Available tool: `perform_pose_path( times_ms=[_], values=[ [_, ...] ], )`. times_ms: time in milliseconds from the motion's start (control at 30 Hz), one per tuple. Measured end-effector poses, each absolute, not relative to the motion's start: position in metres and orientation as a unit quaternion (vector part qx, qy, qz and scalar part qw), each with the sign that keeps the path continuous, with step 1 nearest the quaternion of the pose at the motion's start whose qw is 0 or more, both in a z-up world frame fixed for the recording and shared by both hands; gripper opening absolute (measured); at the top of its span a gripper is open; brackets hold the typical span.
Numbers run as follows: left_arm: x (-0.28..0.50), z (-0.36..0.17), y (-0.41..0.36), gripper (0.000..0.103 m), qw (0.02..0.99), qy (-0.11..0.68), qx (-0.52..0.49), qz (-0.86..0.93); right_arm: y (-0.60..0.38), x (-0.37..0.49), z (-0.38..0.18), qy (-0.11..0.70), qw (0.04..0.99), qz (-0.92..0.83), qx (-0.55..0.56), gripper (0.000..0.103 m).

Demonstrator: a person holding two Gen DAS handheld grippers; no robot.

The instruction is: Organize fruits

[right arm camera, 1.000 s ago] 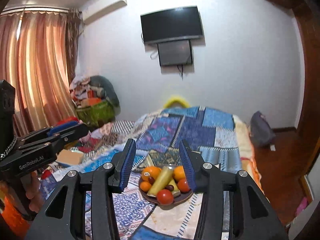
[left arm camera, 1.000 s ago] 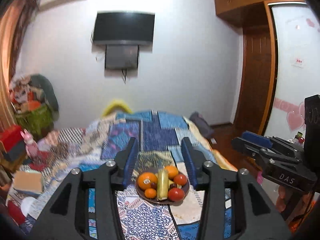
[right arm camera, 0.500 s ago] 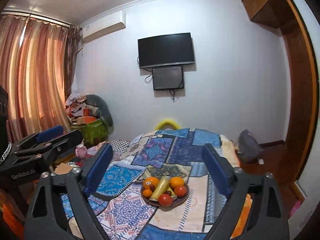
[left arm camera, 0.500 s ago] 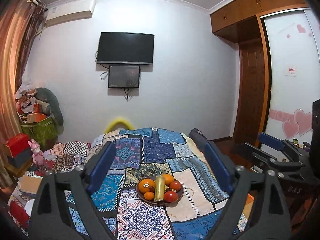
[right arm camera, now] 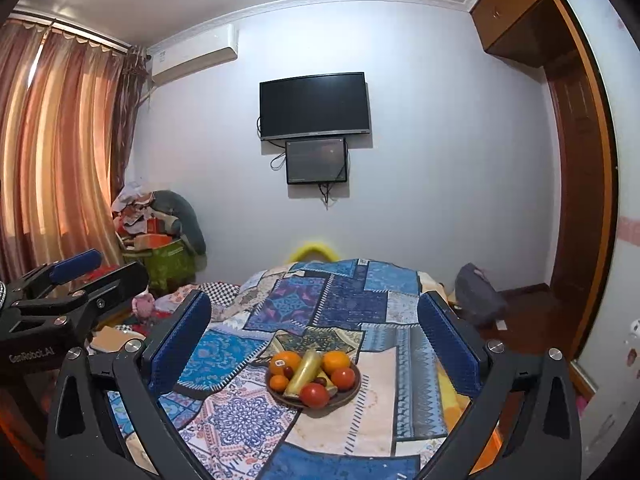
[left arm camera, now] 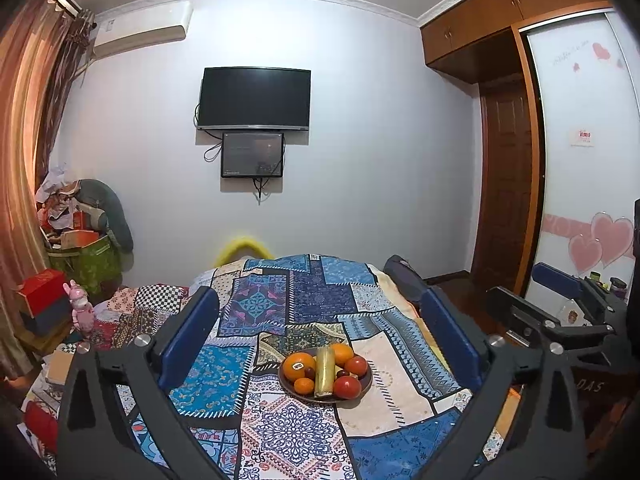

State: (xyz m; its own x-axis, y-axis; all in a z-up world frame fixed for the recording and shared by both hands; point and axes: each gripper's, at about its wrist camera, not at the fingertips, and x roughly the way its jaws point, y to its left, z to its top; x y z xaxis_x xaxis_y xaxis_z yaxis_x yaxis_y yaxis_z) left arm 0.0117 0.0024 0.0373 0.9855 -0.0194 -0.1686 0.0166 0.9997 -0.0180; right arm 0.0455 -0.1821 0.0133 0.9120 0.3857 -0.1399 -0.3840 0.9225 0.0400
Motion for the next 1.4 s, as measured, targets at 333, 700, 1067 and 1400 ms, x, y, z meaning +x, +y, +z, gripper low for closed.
perform_pose_path(
  times_ms=[333,700,1067,1400],
  values=[
    [0.0100,0.0372,0.0018,0.102,0.996,0.087,-0.009,-0.012,-0.1833,0.0403,0.0156,0.067,0.979,0.192,0.005,0.103],
    [0.0101,0.0359,0.0023,0.103,0.996,0.087,-0.008,-0.011,-0.1819,0.0383,0.0190,0.063,0.979,0.191,0.001,0.103],
    [0.0119,0.0335,0.0034,0.103,0.995,0.094,-0.010,-0.015,-0.1830,0.0383,0.0189,0.065,0.980,0.189,-0.001,0.103],
    [0.0136,0.0322,0.0055,0.103,0.995,0.099,-0.013,-0.021,-0.1836,0.0388,0.0192,0.065,0.980,0.189,-0.002,0.103]
  ],
)
